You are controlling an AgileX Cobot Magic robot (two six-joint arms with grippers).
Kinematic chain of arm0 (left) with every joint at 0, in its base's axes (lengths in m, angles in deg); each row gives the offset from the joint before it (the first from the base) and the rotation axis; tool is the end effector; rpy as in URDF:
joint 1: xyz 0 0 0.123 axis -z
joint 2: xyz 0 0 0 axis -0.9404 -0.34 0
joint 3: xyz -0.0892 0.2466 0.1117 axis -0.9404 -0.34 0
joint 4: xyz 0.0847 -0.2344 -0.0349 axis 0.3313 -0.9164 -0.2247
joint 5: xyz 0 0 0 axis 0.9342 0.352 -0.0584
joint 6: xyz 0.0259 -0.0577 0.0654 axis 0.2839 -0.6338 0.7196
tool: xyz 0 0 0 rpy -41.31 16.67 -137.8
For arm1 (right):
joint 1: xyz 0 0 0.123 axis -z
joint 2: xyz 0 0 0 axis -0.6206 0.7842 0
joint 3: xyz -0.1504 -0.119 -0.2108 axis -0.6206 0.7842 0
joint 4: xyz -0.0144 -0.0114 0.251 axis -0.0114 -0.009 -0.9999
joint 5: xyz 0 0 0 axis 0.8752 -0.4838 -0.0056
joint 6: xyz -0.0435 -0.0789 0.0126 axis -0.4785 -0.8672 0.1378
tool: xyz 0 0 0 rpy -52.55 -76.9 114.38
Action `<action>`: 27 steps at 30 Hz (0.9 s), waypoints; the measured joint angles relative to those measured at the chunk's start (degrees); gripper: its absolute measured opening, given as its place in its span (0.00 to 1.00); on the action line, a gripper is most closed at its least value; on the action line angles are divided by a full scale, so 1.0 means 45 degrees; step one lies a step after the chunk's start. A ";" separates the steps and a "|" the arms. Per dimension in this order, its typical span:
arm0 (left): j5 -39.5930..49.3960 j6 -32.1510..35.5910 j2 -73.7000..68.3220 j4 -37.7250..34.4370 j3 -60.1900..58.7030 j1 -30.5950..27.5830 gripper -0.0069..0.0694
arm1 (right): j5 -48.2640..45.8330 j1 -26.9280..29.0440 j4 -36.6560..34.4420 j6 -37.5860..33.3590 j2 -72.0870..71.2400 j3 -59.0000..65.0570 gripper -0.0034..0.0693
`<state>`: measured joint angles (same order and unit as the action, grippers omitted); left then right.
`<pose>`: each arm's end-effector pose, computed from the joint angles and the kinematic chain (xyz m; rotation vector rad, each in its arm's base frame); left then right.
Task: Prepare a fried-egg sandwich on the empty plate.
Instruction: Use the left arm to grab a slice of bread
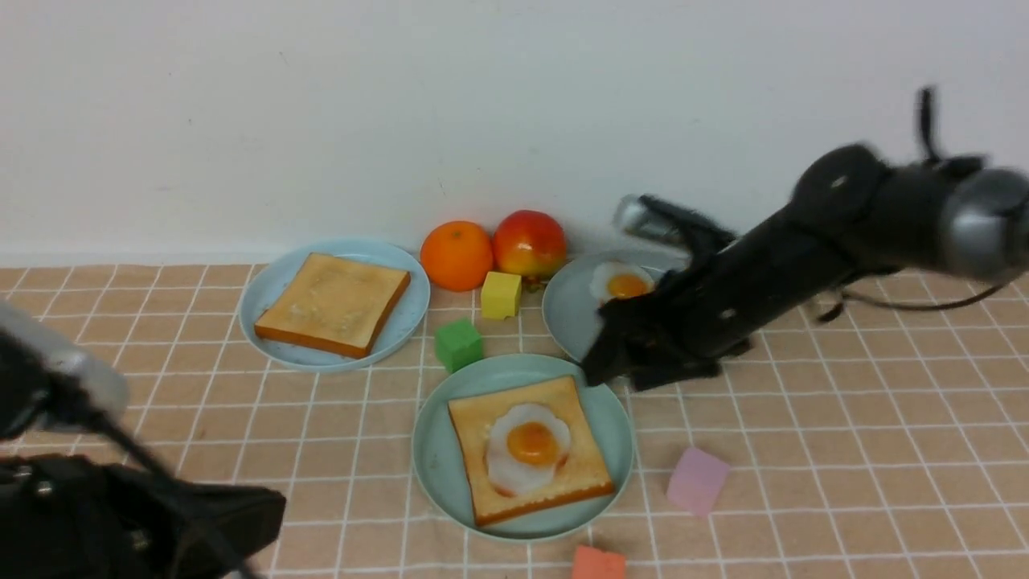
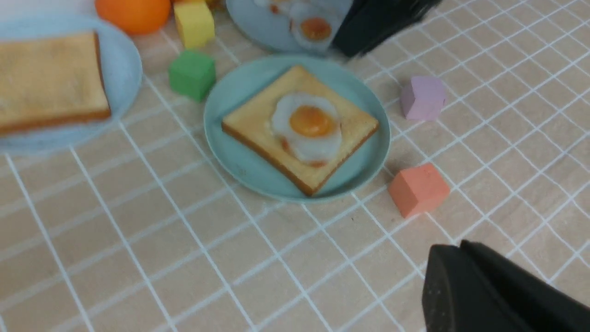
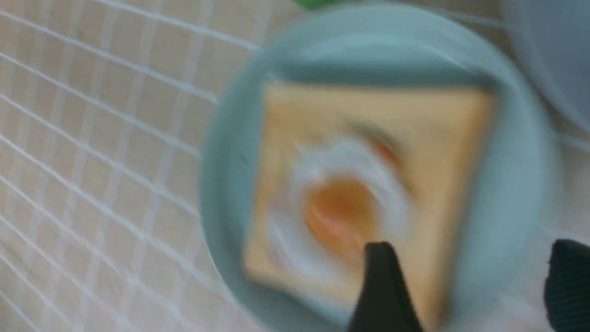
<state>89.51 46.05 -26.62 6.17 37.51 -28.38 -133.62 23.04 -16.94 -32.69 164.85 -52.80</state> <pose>0.1086 -0.0940 0.3043 0.5397 2.1157 -0.5219 0.3753 0.1494 0.2270 -0.3773 2.6955 0.8114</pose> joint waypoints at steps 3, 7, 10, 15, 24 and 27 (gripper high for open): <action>0.0197 -0.0322 -0.1403 0.0136 0.0308 -0.0012 0.11 | -0.1300 0.0276 0.2036 0.1113 -0.1557 0.0000 0.51; 0.0390 -0.0392 -0.3593 0.0308 0.1490 -0.0012 0.10 | -0.2344 0.0320 0.3740 0.2346 -0.3695 0.0080 0.29; 0.0417 -0.0136 -0.5545 0.0578 0.3171 -0.0669 0.07 | -0.2714 0.0322 0.4319 0.2950 -0.5694 0.0584 0.12; 0.0660 0.1169 -0.7626 0.0182 0.5060 -0.2668 0.07 | -0.3007 0.0322 0.4072 0.3065 -0.7726 0.1685 0.05; 0.0770 0.2810 -1.2554 -0.0607 0.8913 -0.5388 0.10 | -0.3236 0.0322 0.4001 0.3143 -1.1884 0.4289 0.06; 0.0765 0.2821 -1.4313 0.0194 1.0217 -0.5444 0.25 | -0.3279 0.0322 0.4044 0.3154 -1.3114 0.4788 0.07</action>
<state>92.95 58.75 -91.03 7.04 83.49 -52.88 -148.37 24.49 1.26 -18.50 105.84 -31.25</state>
